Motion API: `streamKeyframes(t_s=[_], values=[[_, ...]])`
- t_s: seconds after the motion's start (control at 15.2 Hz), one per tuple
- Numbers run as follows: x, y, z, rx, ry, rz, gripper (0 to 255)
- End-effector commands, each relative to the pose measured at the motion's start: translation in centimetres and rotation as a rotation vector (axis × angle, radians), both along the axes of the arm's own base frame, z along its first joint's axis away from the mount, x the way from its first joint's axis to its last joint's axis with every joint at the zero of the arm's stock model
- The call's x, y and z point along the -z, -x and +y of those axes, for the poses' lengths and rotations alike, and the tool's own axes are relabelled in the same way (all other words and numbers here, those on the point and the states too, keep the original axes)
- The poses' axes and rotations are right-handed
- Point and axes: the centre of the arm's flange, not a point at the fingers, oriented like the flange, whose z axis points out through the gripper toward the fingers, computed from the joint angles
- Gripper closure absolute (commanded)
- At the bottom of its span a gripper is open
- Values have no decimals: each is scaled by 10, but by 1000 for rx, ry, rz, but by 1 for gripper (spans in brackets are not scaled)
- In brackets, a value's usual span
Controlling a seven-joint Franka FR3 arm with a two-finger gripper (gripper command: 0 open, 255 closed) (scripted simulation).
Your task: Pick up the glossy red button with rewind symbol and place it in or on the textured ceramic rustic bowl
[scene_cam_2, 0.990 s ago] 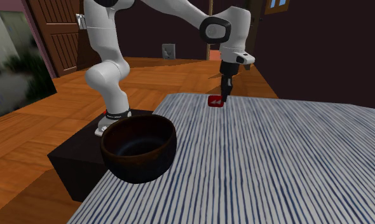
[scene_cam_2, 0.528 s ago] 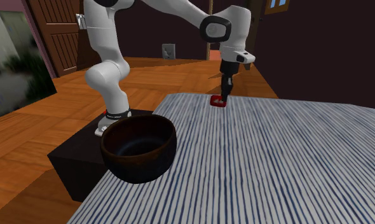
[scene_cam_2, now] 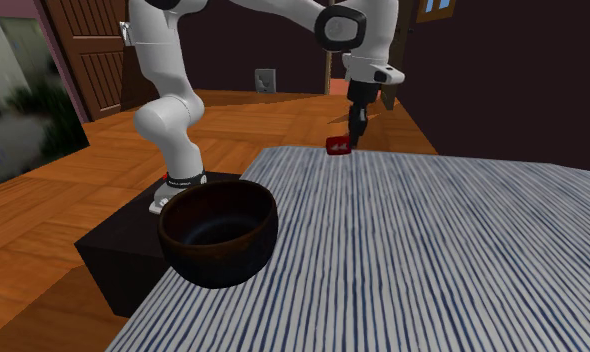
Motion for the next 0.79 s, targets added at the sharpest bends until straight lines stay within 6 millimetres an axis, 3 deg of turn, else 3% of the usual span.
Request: streamKeyframes(t_s=[0.0,0.73], values=[[-11,1,1,0,0,1,255],[-69,1,1,0,0,1,255]])
